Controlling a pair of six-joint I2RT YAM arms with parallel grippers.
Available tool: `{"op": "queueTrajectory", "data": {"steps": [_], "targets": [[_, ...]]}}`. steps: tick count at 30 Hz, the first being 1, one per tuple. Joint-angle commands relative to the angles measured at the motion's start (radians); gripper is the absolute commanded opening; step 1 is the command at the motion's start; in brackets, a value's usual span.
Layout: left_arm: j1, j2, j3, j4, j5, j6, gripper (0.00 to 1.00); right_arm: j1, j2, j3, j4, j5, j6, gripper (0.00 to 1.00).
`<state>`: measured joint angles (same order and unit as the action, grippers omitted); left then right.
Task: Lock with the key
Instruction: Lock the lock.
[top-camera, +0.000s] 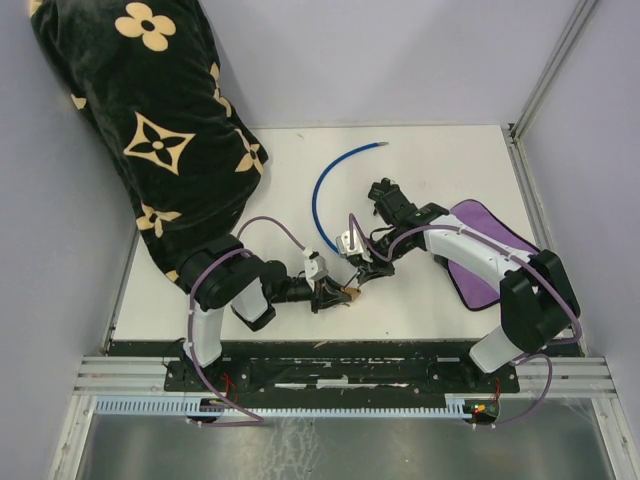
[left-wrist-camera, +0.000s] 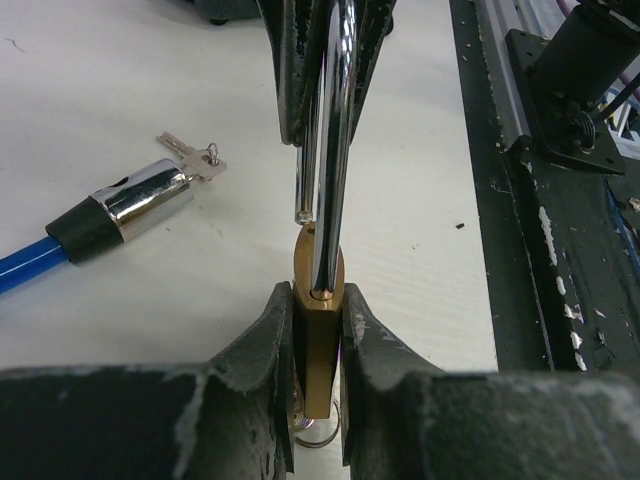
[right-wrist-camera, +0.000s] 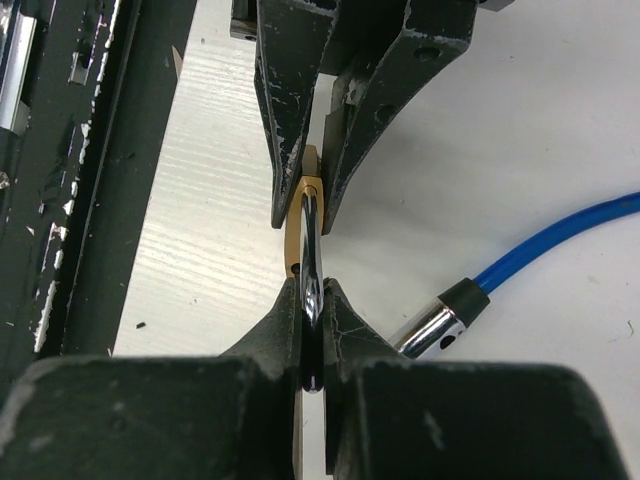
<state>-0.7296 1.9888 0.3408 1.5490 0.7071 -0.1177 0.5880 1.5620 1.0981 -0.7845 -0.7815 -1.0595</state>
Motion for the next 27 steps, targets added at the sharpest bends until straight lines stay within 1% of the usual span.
{"op": "queueTrajectory", "data": {"steps": [1,7,11,15,23,27], "targets": [[0.019,0.014,-0.025,0.121,-0.135,0.049,0.03,0.027,-0.004,0.001,-0.058,-0.078,0.049,0.02],[0.019,-0.002,-0.031,0.123,-0.162,0.050,0.03,0.067,-0.012,-0.046,-0.030,-0.034,0.123,0.02],[0.020,-0.014,-0.042,0.123,-0.182,0.061,0.03,0.073,-0.028,-0.071,-0.006,-0.015,0.189,0.02],[0.019,-0.013,-0.040,0.122,-0.175,0.058,0.03,0.074,-0.036,-0.118,0.060,0.004,0.257,0.02],[0.020,-0.022,-0.044,0.122,-0.187,0.062,0.03,0.100,-0.020,-0.114,0.056,0.000,0.312,0.02],[0.019,-0.018,-0.049,0.121,-0.185,0.067,0.03,0.123,-0.031,-0.133,0.094,-0.001,0.352,0.02]]}}
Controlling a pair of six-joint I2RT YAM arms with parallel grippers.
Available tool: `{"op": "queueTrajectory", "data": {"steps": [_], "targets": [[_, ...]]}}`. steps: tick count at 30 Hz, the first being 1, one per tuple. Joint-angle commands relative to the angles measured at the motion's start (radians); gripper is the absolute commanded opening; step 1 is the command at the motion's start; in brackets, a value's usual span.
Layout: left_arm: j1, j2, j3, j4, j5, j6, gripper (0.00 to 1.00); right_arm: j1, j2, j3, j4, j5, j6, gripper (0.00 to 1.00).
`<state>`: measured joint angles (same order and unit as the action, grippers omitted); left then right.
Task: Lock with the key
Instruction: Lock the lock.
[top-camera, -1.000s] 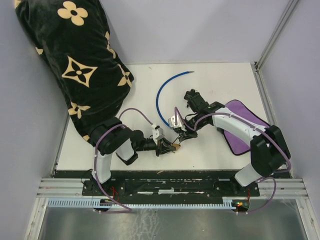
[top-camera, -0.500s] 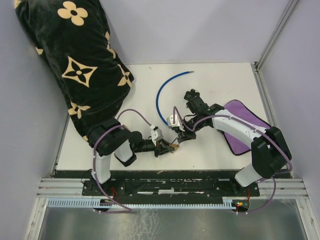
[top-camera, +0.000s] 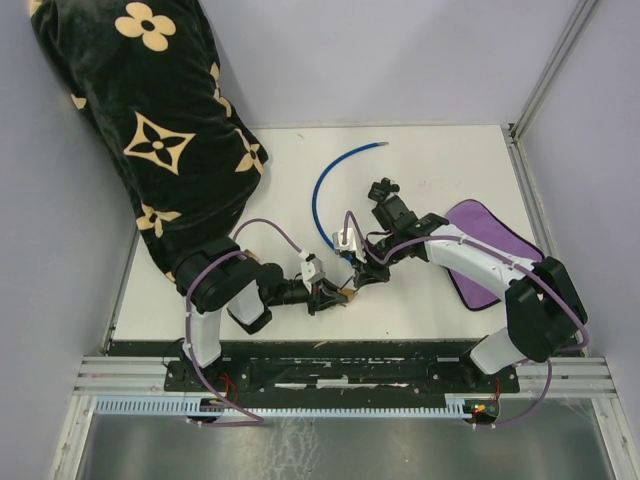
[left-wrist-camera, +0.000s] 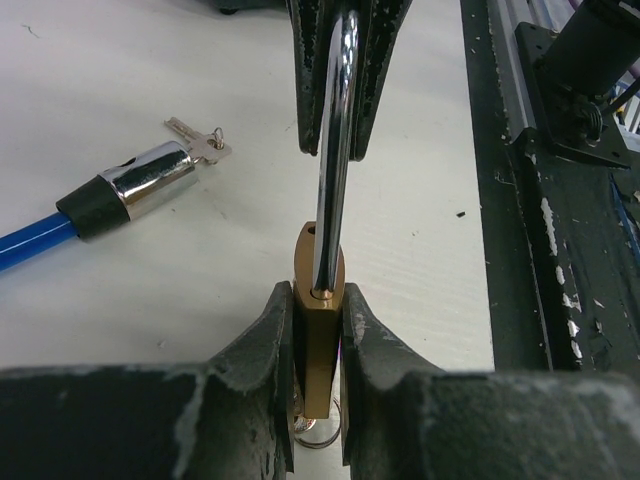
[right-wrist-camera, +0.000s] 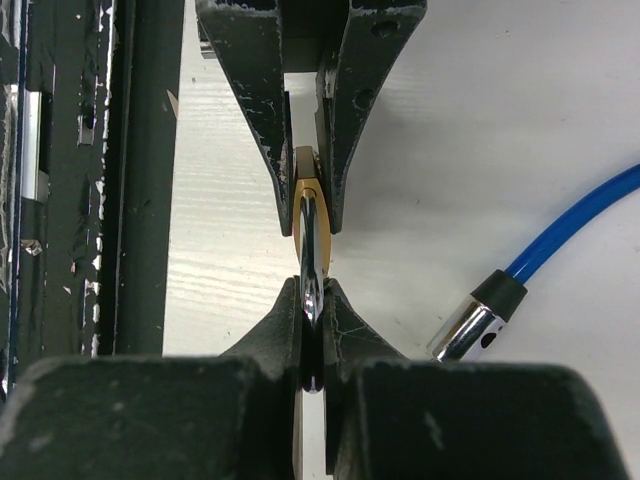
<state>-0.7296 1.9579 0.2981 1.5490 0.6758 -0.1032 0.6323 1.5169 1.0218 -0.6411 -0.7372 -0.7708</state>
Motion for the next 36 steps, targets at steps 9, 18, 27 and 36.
{"op": "queueTrajectory", "data": {"steps": [9,18,27,36], "targets": [[0.050,0.002,-0.034,0.122,-0.049,0.063,0.03,0.084,0.002,-0.114,0.086,-0.113,0.058,0.02],[0.089,-0.029,-0.057,0.061,0.021,0.086,0.03,0.107,0.004,-0.166,0.156,-0.125,-0.034,0.02],[0.090,-0.037,-0.054,0.018,-0.009,0.109,0.03,0.147,0.036,-0.176,0.099,-0.154,-0.149,0.02],[0.090,-0.029,-0.064,0.025,-0.037,0.107,0.03,0.164,0.039,-0.219,0.198,-0.103,-0.006,0.02]]}}
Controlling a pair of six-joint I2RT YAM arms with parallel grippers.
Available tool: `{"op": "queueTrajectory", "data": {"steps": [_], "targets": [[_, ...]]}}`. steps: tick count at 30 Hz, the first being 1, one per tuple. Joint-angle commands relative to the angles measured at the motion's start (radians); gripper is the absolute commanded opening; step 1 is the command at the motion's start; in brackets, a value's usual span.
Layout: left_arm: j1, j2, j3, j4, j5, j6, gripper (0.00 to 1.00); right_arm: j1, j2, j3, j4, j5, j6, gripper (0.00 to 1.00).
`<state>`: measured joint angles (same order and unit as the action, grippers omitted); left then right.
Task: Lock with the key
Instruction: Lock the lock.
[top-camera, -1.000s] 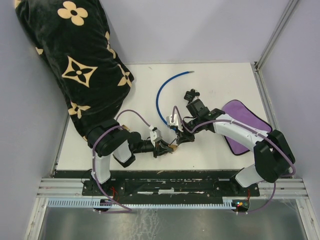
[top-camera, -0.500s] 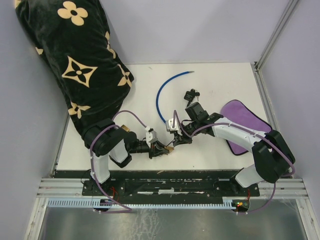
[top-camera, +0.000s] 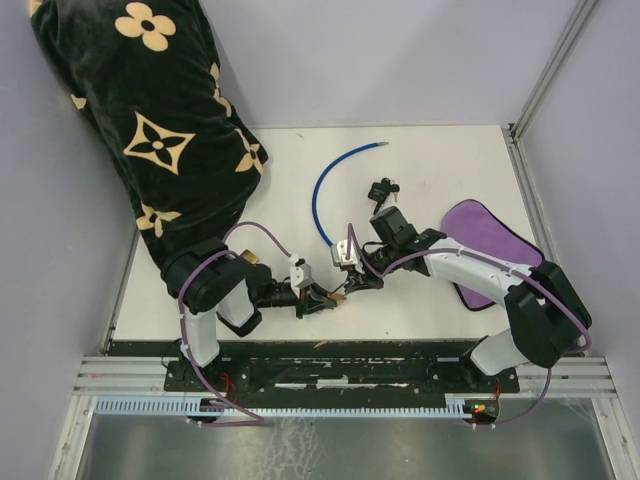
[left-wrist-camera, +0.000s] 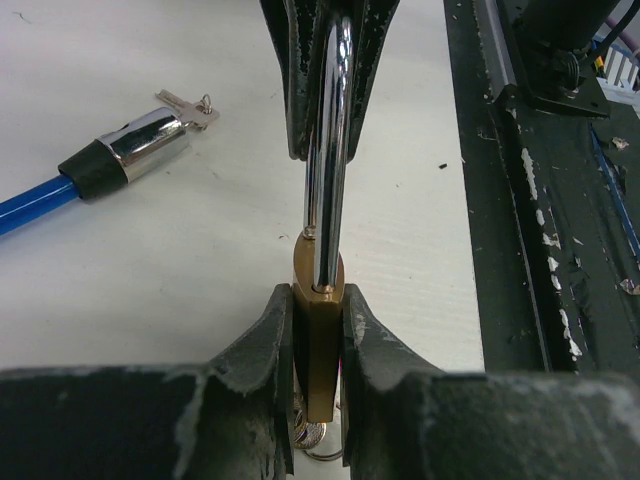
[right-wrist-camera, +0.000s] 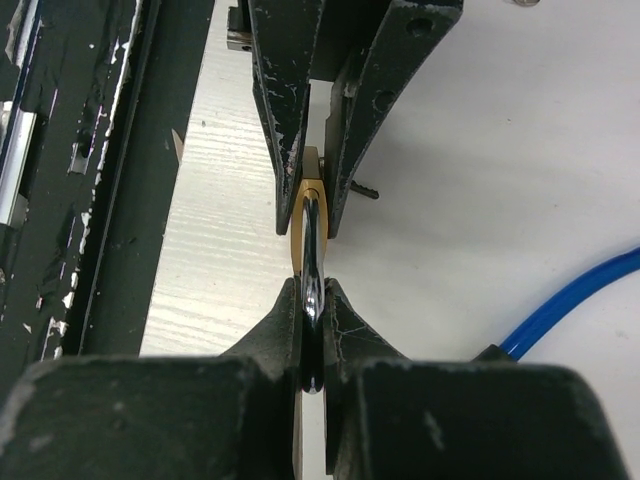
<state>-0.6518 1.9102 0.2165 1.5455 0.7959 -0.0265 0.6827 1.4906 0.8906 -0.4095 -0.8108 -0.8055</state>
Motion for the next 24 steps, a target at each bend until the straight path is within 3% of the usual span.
{"op": "queueTrajectory", "data": {"steps": [1,9,24], "targets": [[0.011,0.017,0.014,0.030,-0.164,0.030,0.03,0.113,0.062,-0.088,-0.023,-0.006,0.065,0.02],[0.012,0.019,0.009,0.030,-0.183,0.024,0.03,0.144,0.051,-0.079,-0.045,0.010,0.193,0.02],[0.012,0.054,0.008,0.051,-0.172,0.005,0.03,0.271,0.127,-0.114,0.006,-0.015,0.090,0.02]]}}
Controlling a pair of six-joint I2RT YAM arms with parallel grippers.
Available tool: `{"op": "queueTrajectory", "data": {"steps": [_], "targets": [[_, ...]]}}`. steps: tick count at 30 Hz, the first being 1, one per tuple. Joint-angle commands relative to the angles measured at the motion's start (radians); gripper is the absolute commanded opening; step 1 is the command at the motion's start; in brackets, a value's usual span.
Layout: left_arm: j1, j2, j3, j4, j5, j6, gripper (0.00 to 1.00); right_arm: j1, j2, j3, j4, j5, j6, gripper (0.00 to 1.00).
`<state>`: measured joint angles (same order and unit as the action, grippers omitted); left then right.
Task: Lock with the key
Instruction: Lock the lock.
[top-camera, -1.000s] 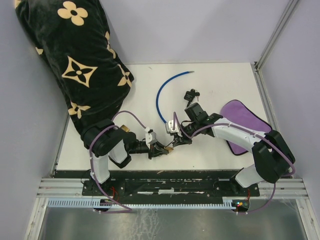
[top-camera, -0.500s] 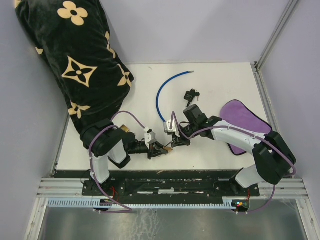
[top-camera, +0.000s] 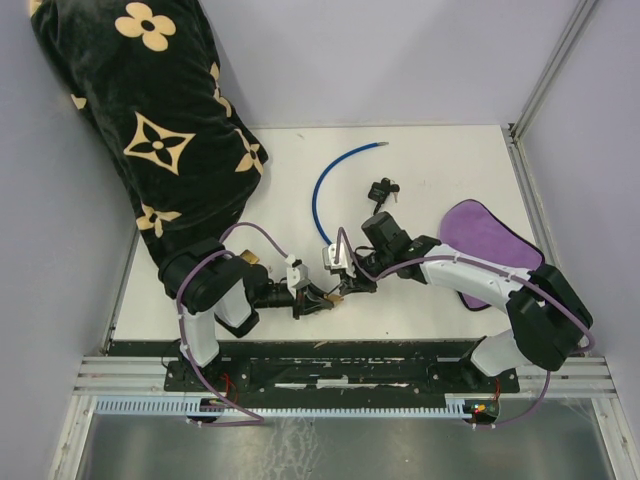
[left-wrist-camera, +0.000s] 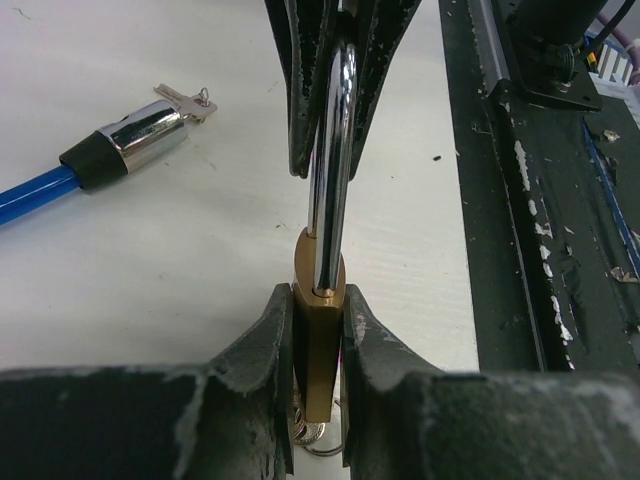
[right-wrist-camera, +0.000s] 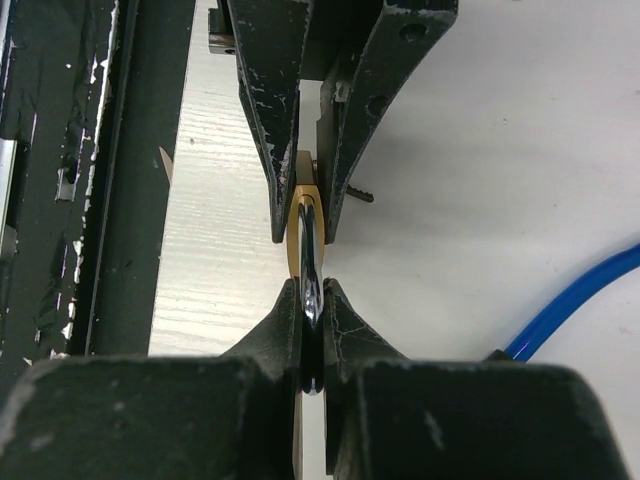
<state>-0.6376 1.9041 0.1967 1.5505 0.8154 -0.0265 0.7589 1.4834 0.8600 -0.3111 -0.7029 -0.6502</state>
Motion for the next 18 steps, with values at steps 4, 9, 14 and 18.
{"op": "queueTrajectory", "data": {"steps": [4,9,14,18], "targets": [[-0.003,0.076,0.033,0.053,-0.183,-0.004,0.03,0.233,0.171,-0.078,-0.127,-0.128,-0.135,0.02],[-0.001,0.082,0.029,0.075,-0.185,-0.011,0.03,0.245,0.210,-0.080,-0.100,-0.142,-0.108,0.02],[0.004,0.084,0.029,0.091,-0.182,-0.016,0.03,0.260,0.239,-0.094,-0.059,-0.164,-0.085,0.02],[0.004,0.088,0.030,0.097,-0.178,-0.021,0.03,0.282,0.270,-0.091,-0.052,-0.164,-0.082,0.02]]}}
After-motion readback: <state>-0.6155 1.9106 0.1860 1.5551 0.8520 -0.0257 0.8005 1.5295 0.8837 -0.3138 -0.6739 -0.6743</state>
